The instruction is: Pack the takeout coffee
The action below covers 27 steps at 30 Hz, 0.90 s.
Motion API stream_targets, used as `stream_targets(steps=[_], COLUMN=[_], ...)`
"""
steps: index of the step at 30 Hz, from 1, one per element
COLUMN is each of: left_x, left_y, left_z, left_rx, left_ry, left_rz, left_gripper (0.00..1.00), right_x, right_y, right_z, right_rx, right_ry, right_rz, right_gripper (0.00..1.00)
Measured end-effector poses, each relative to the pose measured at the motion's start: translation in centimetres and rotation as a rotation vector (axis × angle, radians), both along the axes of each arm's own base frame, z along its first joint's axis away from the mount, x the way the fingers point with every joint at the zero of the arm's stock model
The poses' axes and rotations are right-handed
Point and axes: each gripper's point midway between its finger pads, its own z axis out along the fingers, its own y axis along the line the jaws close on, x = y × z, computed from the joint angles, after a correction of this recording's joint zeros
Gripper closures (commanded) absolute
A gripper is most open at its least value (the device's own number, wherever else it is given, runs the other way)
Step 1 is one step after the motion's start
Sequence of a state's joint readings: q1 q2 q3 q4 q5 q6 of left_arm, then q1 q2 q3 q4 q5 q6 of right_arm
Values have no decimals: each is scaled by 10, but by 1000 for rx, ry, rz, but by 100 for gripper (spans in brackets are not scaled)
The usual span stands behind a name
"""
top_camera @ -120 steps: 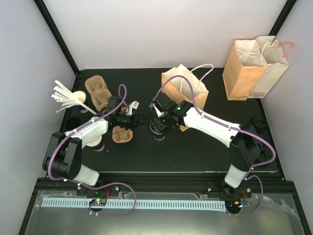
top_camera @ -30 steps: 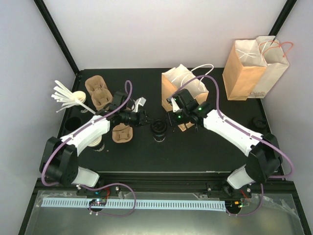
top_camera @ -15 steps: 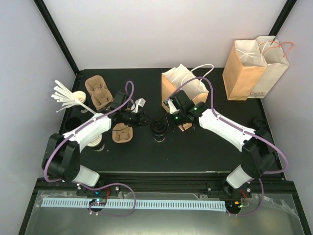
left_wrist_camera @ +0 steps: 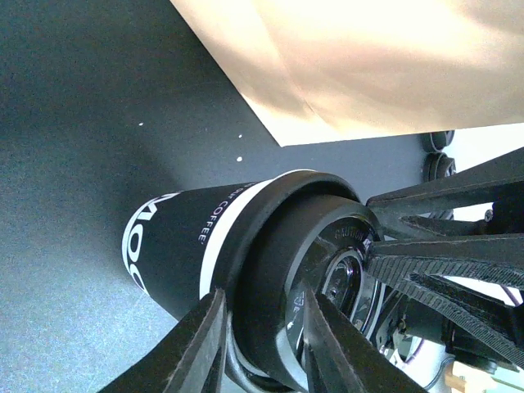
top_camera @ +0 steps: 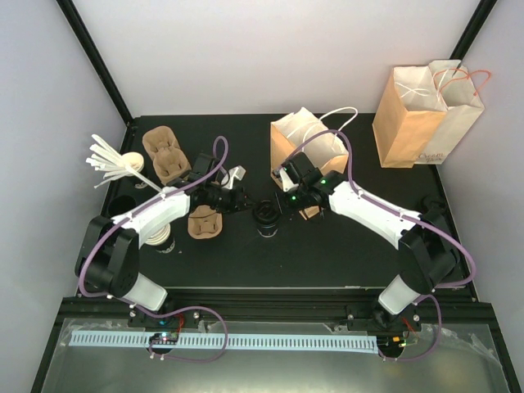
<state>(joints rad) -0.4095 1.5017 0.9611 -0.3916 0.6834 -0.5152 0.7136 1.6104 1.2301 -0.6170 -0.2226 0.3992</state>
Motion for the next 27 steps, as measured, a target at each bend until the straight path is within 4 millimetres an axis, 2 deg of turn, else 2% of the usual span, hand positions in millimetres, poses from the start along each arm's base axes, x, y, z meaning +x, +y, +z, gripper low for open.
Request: stream_targets(steps=[13,27], left_x=[1,1], left_y=[-1,0], left_z=[-9,-9], left_rx=[18,36], left_ry=[9,7], left_rz=[-10,-23], left_gripper=[73,72], right_x=[-1,0], right_y=[1,4], right_z=[-5,-8], right_rx=[54,178], right_ry=[-16,-16], right_rz=[-17,-53], right_gripper=[76,75])
